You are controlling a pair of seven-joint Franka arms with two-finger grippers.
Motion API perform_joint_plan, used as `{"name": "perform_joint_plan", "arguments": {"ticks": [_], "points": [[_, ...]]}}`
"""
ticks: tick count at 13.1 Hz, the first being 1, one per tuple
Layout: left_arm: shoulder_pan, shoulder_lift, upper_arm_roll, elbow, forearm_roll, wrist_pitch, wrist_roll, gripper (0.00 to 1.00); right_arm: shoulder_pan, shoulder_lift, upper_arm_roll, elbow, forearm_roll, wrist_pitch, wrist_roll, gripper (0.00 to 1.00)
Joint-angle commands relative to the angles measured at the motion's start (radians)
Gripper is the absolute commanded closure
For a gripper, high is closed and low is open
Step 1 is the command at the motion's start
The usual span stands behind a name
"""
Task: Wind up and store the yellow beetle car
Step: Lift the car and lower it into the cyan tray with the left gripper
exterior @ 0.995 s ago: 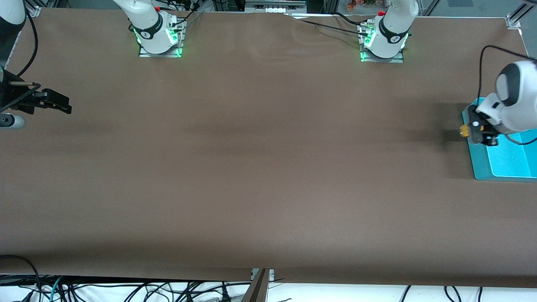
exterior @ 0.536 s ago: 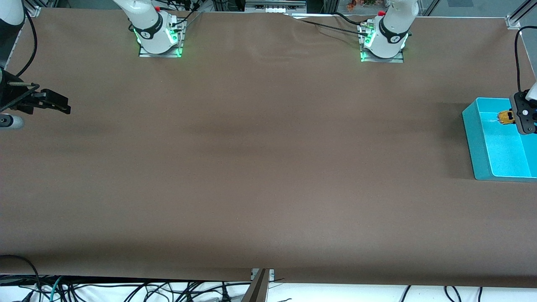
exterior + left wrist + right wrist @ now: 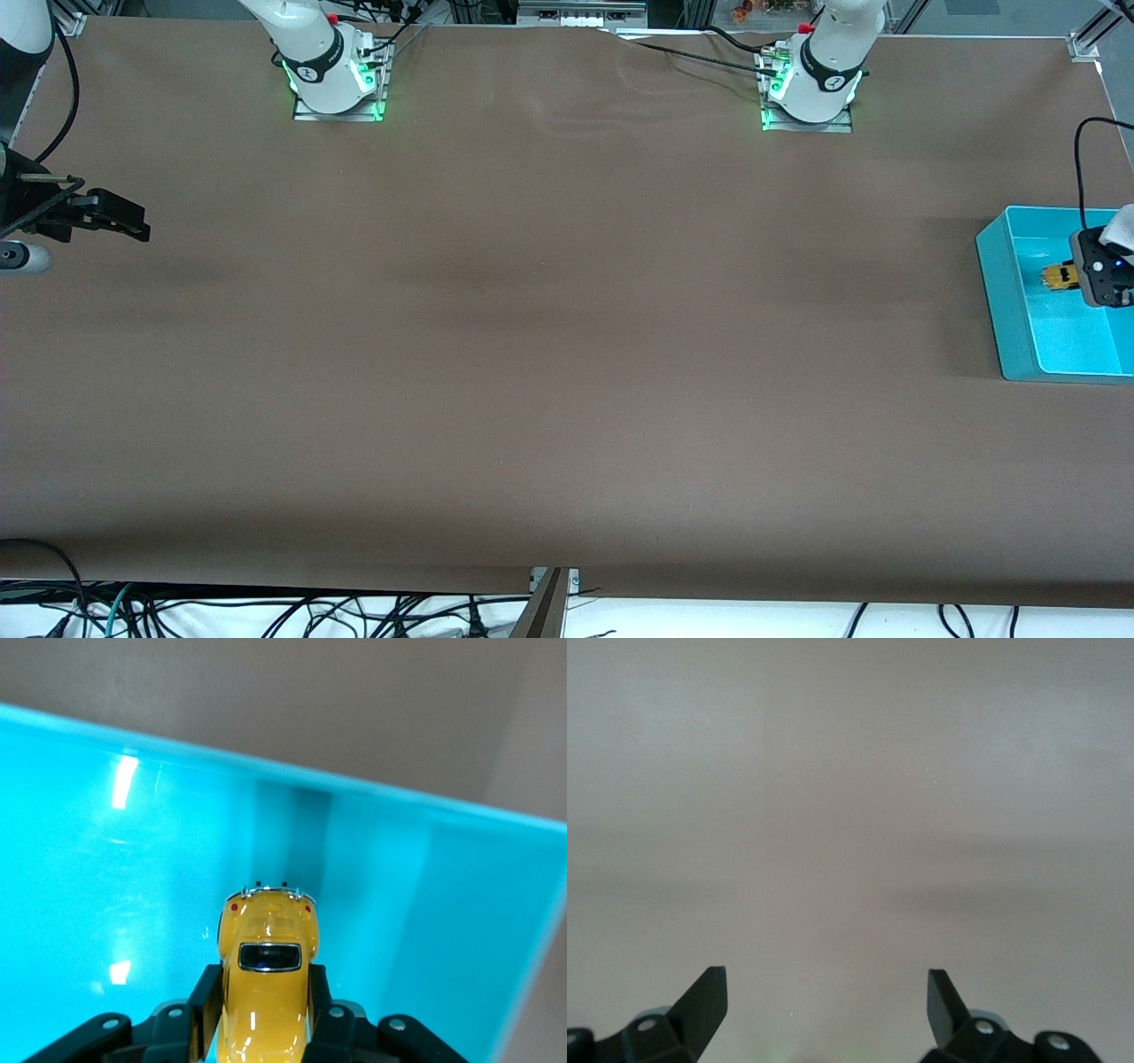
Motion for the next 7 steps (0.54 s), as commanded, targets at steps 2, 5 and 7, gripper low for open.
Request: {"name": "perform_joint_plan", "arguments": {"ticks": [2,5,7], "points": [[0.004,0.058,-0.010,0.035,0.005,0.048,0.029,0.53,0.003,0.006,-0.003,0.020,0.000,-0.005,-0.016,0.00],[0.010,0.018,-0.012,0.044,-0.013,0.030,0.026,0.00,0.003,0.006,-0.003,0.020,-0.002,-0.004,-0.016,0.00],[0.007,-0.081,-0.019,0.062,-0.065,-0.107,0.015,0.00,0.003,0.006,-0.003,0.021,-0.002,-0.002,-0.017,0.00]]}}
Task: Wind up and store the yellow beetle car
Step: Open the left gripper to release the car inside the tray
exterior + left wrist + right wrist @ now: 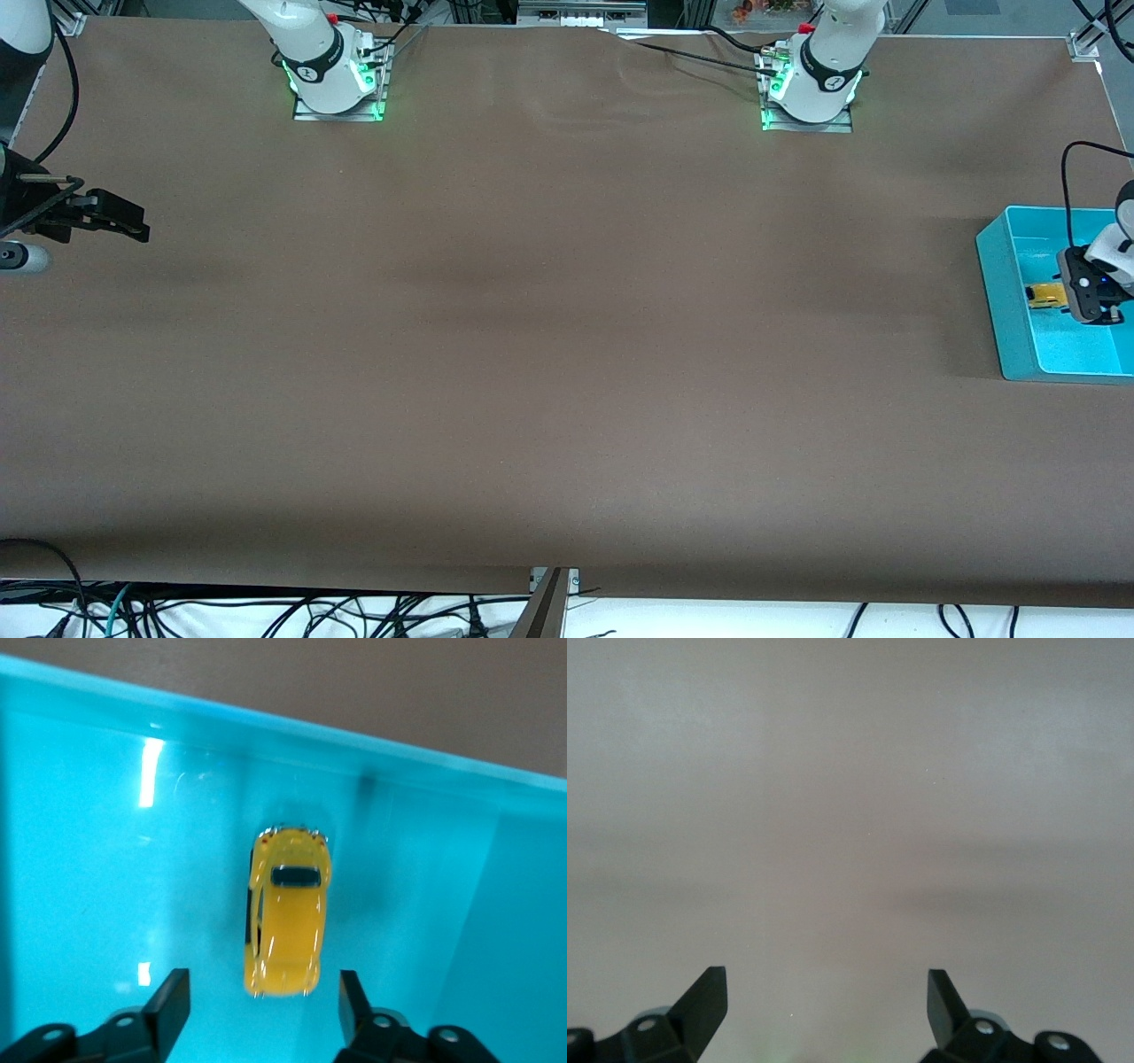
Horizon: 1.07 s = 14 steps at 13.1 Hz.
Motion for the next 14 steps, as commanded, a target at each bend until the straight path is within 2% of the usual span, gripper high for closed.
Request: {"name": "perform_joint_plan", "arguments": {"ticks": [1,4,7,9,10,14], "points": [[-0.001,-0.150,-0.015,0.057,-0.103,-0.237,0.010,0.00,0.003,0.006,-0.003,0.021,-0.002,-0.005,-0.018,0.00],[-0.034,-0.162,-0.065,0.293,-0.149,-0.604,-0.132,0.00,0.003,0.010,-0.003,0.021,-0.002,-0.005,-0.018,0.00],[-0.044,-0.165,-0.200,0.411,-0.175,-0.798,-0.431,0.00,0.003,0.010,-0.003,0.024,-0.002,-0.005,-0.020,0.00],[-0.046,-0.167,-0.264,0.418,-0.258,-0.826,-0.685,0.00,0.003,0.010,-0.003,0.024,-0.002,-0.005,-0.018,0.00],[-0.079,-0.184,-0.277,0.416,-0.281,-0.826,-0.801,0.00,0.003,0.010,-0.003,0.024,-0.002,-0.005,-0.020,0.00],[-0.300,-0.332,-0.260,0.353,-0.294,-0.815,-1.440,0.00,0.003,0.010,-0.003,0.024,-0.002,-0.005,-0.020,0.00]]}}
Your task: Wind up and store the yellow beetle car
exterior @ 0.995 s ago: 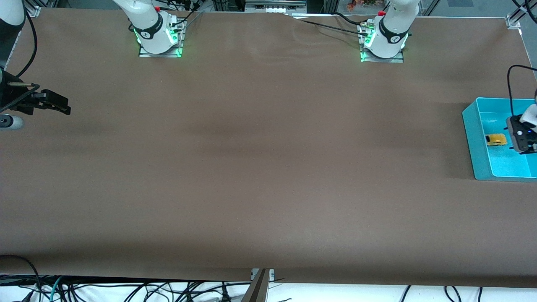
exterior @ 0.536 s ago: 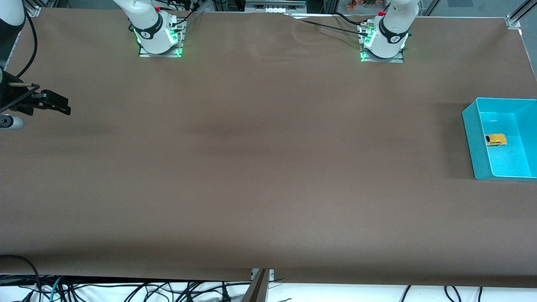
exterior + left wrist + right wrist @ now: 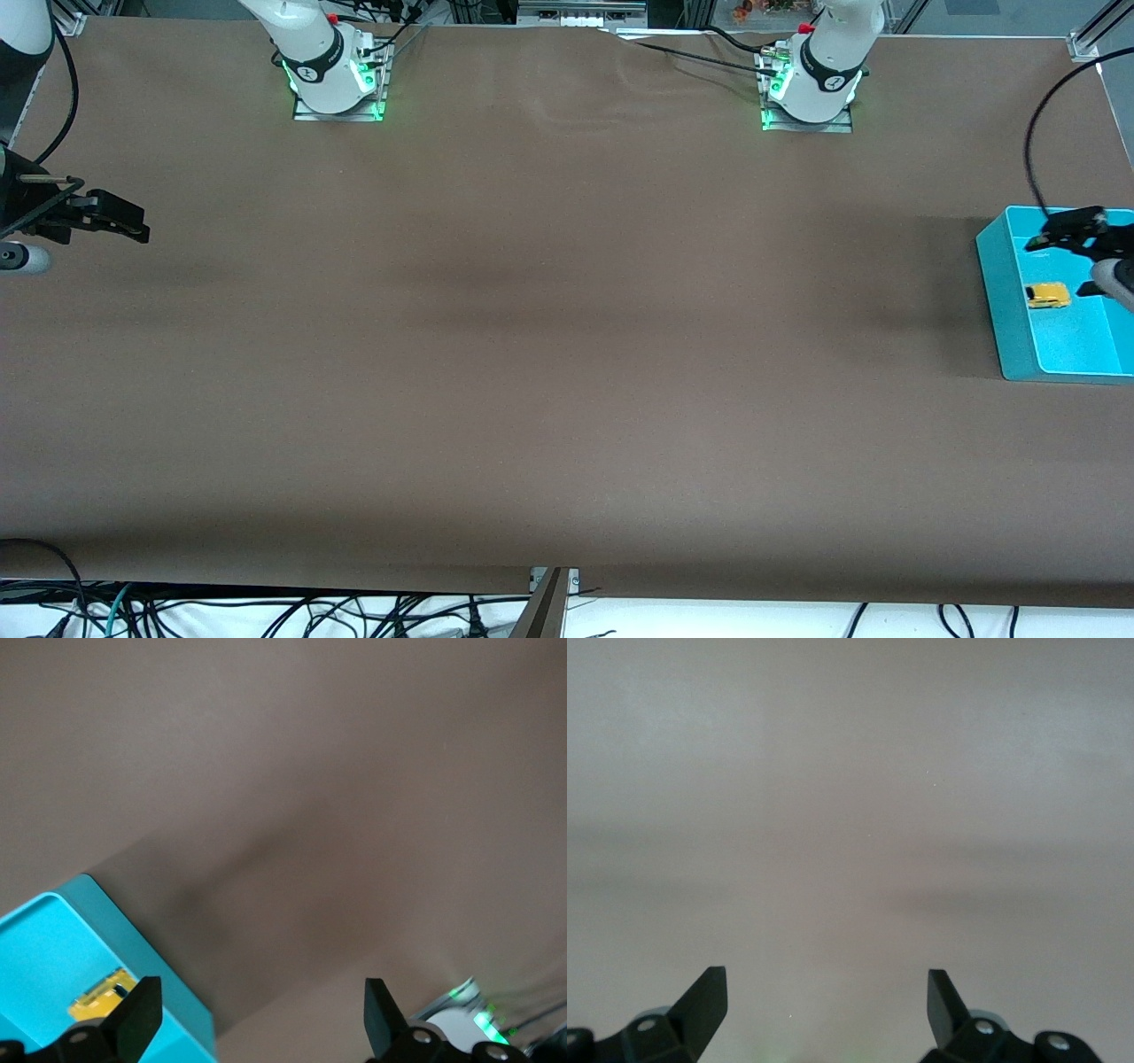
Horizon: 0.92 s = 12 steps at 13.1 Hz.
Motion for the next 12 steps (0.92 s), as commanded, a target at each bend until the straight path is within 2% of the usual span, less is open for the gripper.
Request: {"name": "perform_joint_plan", "arguments": {"ticks": [1,3,5,7,9,12], "points": [[-0.144,-0.115,0.043,-0.042,-0.018,-0.012,-0.389,0.00,0.003,0.009,-0.003,0.025,-0.002,-0.008,-0.013,0.00],[-0.274,-0.173,0.131,-0.110,-0.018,0.081,-0.564,0.00,0.001,0.015,-0.003,0.031,-0.002,-0.009,-0.013,0.00],[-0.342,-0.198,0.208,-0.146,-0.019,0.139,-0.580,0.00,0.001,0.015,-0.004,0.031,-0.002,-0.008,-0.013,0.00],[-0.355,-0.213,0.222,-0.166,-0.021,0.166,-0.594,0.00,0.001,0.015,-0.004,0.031,-0.002,-0.008,-0.013,0.00],[-0.353,-0.264,0.225,-0.244,-0.059,0.212,-0.612,0.00,0.001,0.015,-0.004,0.031,-0.002,-0.009,-0.013,0.00],[-0.353,-0.301,0.225,-0.293,-0.056,0.231,-0.650,0.00,-0.001,0.015,-0.004,0.031,-0.002,-0.009,-0.013,0.00]]}}
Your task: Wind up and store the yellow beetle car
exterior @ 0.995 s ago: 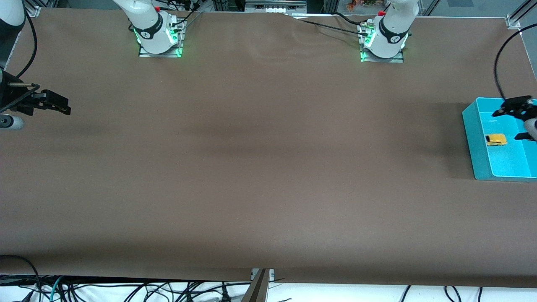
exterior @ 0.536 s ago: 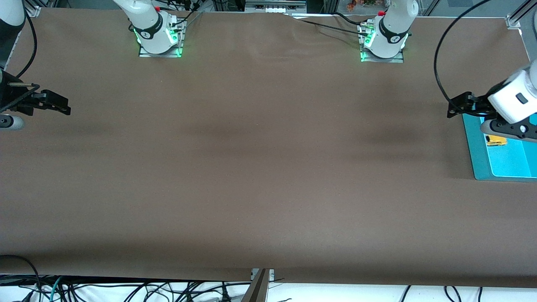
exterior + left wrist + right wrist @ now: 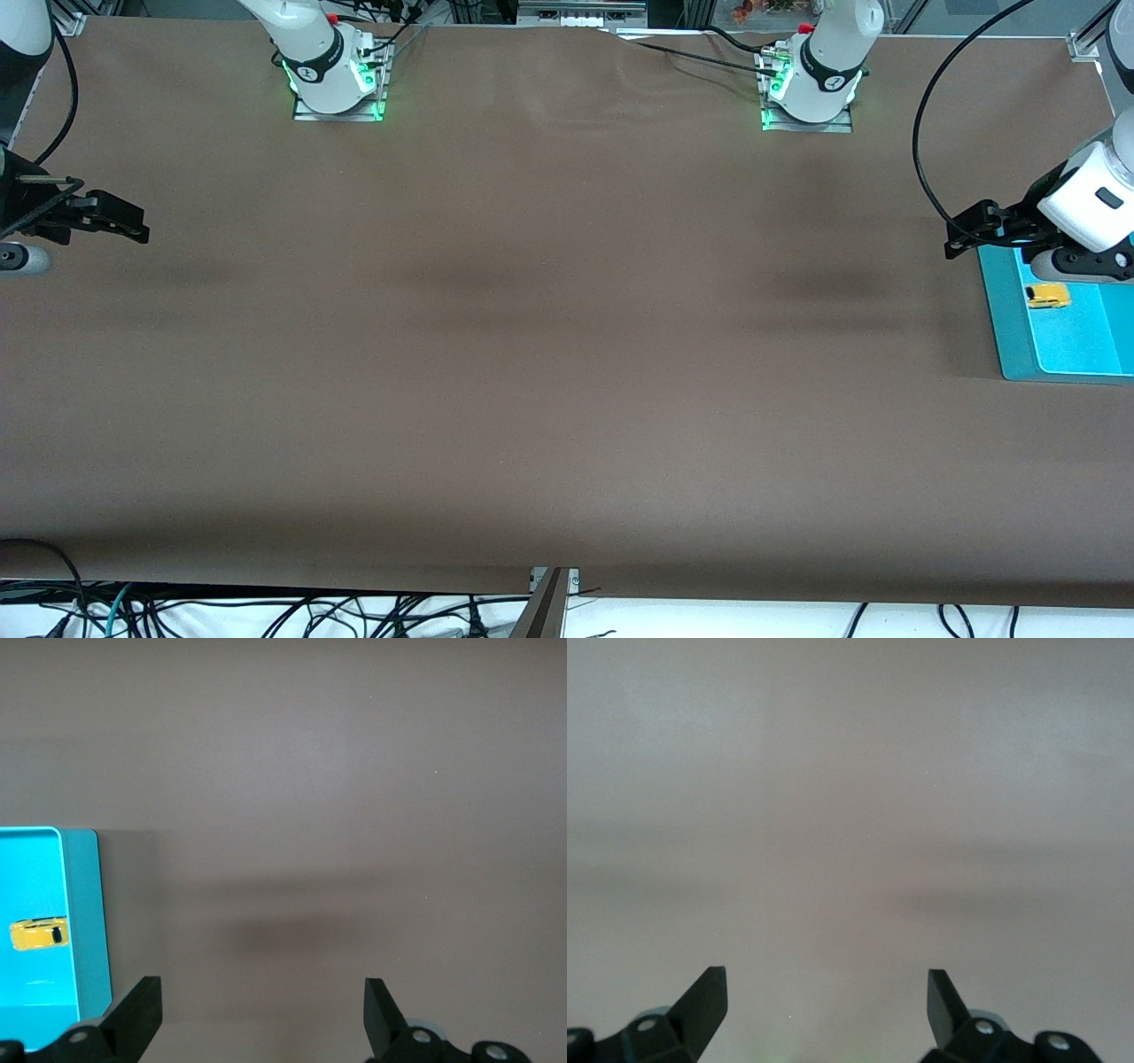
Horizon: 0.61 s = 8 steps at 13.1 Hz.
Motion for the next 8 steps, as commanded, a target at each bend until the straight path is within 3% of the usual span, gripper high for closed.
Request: {"name": "perform_joint_plan", "arguments": {"ticks": [1,6,8], "points": [[-0.015,-0.100,0.015,-0.121,-0.027,0.047,-0.075,0.00,0.000,0.014,-0.004,0.031,-0.002,-0.010,-0.011,0.00],[-0.048,-0.106,0.020,-0.126,-0.027,0.066,-0.088,0.00,-0.002,0.014,-0.004,0.031,-0.002,-0.010,-0.011,0.00],[-0.114,-0.103,0.093,-0.123,-0.027,0.066,-0.088,0.00,-0.002,0.014,-0.004,0.031,-0.002,-0.009,-0.011,0.00]]}}
